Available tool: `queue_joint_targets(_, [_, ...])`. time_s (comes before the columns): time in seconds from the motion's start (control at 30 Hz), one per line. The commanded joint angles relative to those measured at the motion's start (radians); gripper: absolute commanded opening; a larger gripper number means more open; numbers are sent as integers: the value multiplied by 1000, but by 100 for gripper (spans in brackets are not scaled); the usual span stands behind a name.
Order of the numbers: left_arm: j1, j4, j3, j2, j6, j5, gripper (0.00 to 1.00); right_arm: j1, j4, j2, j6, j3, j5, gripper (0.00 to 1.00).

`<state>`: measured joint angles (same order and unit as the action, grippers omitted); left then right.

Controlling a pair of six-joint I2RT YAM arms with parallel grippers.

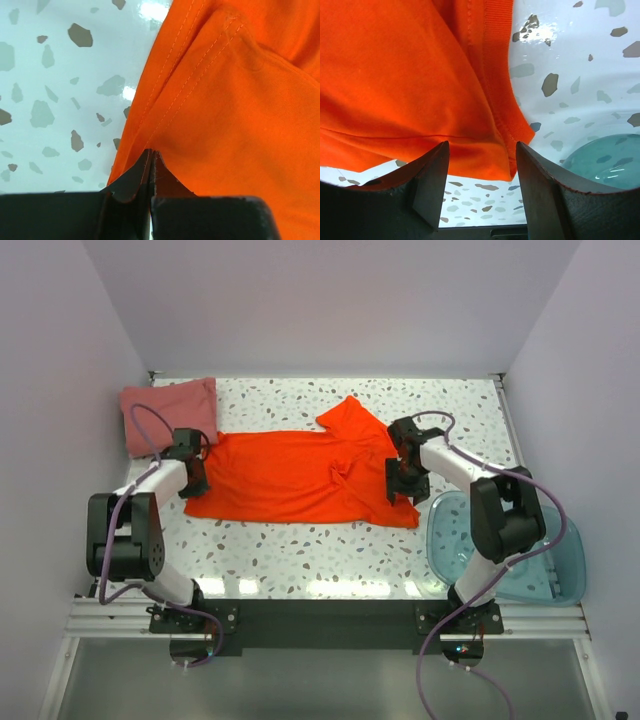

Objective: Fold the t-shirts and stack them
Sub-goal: Fold the tshirt

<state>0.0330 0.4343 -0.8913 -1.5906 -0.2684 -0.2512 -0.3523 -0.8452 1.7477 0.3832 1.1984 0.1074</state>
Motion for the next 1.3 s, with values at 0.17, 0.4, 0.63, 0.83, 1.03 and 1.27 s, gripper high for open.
queue_joint_targets(0.17, [44,-9,29,139,-5,-62,0,18,6,4,-18,20,6,60])
queue_joint_targets(0.4, [65,-46,58,127,6,-13,13,16,8,18,-29,13,0,68])
queue_joint_targets(0.63, [65,-83,25,38,17,20,41,19,15,16,-24,-2,-17,69])
queue_joint_targets(0.83, [67,-86,22,-3,20,26,42,18,18,1,-23,-14,-20,69])
queue_joint_targets(1.03, [68,-75,29,20,14,0,11,21,17,1,-18,-16,-29,61])
queue_joint_targets(1.27, [76,-54,54,87,-6,-33,10,22,17,0,-29,-28,-32,48])
